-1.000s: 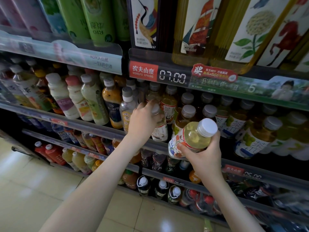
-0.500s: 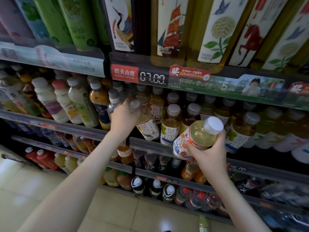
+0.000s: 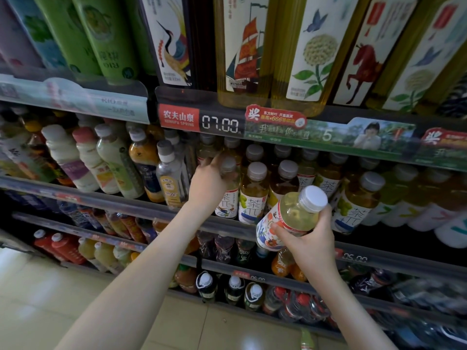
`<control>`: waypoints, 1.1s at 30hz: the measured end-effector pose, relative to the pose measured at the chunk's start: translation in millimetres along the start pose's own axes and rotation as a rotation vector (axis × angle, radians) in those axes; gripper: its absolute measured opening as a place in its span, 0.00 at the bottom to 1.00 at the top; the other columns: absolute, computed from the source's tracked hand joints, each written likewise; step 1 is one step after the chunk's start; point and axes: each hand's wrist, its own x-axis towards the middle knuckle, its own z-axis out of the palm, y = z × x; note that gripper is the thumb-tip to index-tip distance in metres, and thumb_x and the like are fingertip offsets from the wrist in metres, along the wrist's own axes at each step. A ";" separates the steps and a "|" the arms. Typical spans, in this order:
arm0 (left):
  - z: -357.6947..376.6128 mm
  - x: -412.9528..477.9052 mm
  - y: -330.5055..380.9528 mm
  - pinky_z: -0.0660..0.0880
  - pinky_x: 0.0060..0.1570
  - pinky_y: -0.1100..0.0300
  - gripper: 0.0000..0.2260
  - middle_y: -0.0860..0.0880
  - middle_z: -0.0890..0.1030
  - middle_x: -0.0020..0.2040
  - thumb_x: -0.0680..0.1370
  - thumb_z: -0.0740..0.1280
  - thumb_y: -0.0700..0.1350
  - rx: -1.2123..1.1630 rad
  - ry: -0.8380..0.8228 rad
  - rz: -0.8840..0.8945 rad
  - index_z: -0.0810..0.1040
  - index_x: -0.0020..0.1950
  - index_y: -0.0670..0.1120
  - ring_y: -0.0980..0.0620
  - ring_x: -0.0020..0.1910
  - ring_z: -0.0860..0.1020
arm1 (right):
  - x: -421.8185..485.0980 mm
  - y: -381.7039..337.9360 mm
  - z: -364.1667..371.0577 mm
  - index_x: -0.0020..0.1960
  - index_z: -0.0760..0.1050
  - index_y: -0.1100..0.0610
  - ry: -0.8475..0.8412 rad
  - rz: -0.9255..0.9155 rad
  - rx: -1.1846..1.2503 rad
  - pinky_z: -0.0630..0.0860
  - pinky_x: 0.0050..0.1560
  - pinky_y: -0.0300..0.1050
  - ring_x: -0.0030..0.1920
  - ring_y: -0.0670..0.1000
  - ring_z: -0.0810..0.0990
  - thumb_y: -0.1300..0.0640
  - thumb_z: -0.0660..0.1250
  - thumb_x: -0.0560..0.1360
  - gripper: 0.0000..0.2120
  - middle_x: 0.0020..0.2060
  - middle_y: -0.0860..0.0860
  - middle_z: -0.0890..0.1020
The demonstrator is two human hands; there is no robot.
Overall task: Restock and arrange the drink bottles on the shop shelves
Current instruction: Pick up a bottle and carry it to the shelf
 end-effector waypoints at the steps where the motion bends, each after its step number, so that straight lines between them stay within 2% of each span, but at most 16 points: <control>1: 2.0 -0.2 -1.2 0.73 0.51 0.50 0.22 0.40 0.76 0.59 0.76 0.68 0.48 0.004 0.004 0.005 0.71 0.69 0.48 0.37 0.57 0.74 | 0.2 0.5 0.7 0.61 0.62 0.40 -0.003 0.000 -0.003 0.70 0.56 0.39 0.55 0.37 0.74 0.59 0.80 0.62 0.38 0.54 0.37 0.73; 9: 7.4 6.0 -5.9 0.72 0.55 0.48 0.22 0.39 0.77 0.59 0.77 0.67 0.46 0.040 0.059 0.017 0.70 0.70 0.43 0.37 0.59 0.73 | 0.1 2.5 -4.3 0.60 0.61 0.38 0.005 0.000 -0.015 0.68 0.53 0.32 0.55 0.35 0.73 0.59 0.80 0.63 0.38 0.55 0.37 0.73; 12: 0.8 -5.0 -1.1 0.73 0.50 0.48 0.22 0.38 0.77 0.57 0.76 0.68 0.45 0.003 0.063 0.028 0.70 0.69 0.43 0.36 0.55 0.74 | -0.7 6.5 -10.6 0.62 0.61 0.39 0.017 0.026 -0.025 0.70 0.55 0.37 0.56 0.39 0.75 0.58 0.80 0.63 0.38 0.56 0.40 0.74; 16: -3.0 -45.6 -4.1 0.73 0.46 0.49 0.22 0.37 0.77 0.54 0.76 0.70 0.43 0.011 0.206 0.040 0.71 0.68 0.38 0.37 0.52 0.74 | -2.0 9.4 -23.1 0.66 0.62 0.46 0.030 0.039 -0.050 0.72 0.61 0.45 0.60 0.46 0.74 0.58 0.81 0.62 0.40 0.60 0.46 0.74; 20: -11.0 -71.2 -3.5 0.73 0.46 0.54 0.21 0.39 0.77 0.52 0.76 0.69 0.47 -0.013 0.339 0.086 0.73 0.64 0.37 0.40 0.51 0.76 | -1.8 10.4 -39.4 0.64 0.63 0.45 0.058 0.029 -0.061 0.72 0.61 0.47 0.59 0.48 0.75 0.58 0.81 0.61 0.39 0.58 0.45 0.75; 22: -21.1 -76.2 7.1 0.72 0.48 0.57 0.20 0.40 0.78 0.51 0.77 0.68 0.49 0.001 0.413 0.156 0.74 0.62 0.37 0.44 0.50 0.75 | -2.3 11.1 -47.8 0.63 0.63 0.43 0.077 0.033 -0.040 0.72 0.59 0.45 0.58 0.46 0.75 0.59 0.81 0.62 0.38 0.57 0.44 0.75; 25: -38.9 -83.0 32.2 0.70 0.48 0.63 0.18 0.41 0.79 0.49 0.76 0.68 0.48 0.028 0.501 0.251 0.76 0.60 0.38 0.47 0.48 0.74 | -4.0 12.3 -60.4 0.56 0.62 0.35 0.092 0.057 0.000 0.70 0.52 0.35 0.53 0.37 0.75 0.60 0.80 0.63 0.36 0.54 0.38 0.74; 27: -47.5 -87.3 48.5 0.68 0.48 0.65 0.18 0.42 0.79 0.48 0.75 0.69 0.49 0.056 0.503 0.270 0.77 0.60 0.38 0.48 0.47 0.74 | -4.6 15.4 -69.7 0.55 0.63 0.35 0.102 0.060 0.007 0.69 0.51 0.34 0.53 0.36 0.75 0.60 0.80 0.62 0.36 0.53 0.38 0.74; 30: -54.7 -94.3 69.7 0.68 0.45 0.64 0.19 0.44 0.80 0.48 0.74 0.68 0.51 0.059 0.454 0.226 0.78 0.60 0.40 0.47 0.46 0.76 | -5.6 20.8 -83.0 0.60 0.62 0.41 0.118 0.072 0.010 0.71 0.54 0.39 0.54 0.39 0.75 0.60 0.80 0.62 0.37 0.54 0.39 0.74; 33: -52.6 -100.1 92.0 0.69 0.42 0.62 0.21 0.46 0.79 0.47 0.73 0.68 0.53 0.007 0.370 0.189 0.78 0.61 0.42 0.47 0.43 0.77 | -6.3 24.7 -95.3 0.62 0.62 0.43 0.137 0.060 0.022 0.70 0.52 0.34 0.54 0.37 0.75 0.59 0.80 0.62 0.38 0.55 0.40 0.75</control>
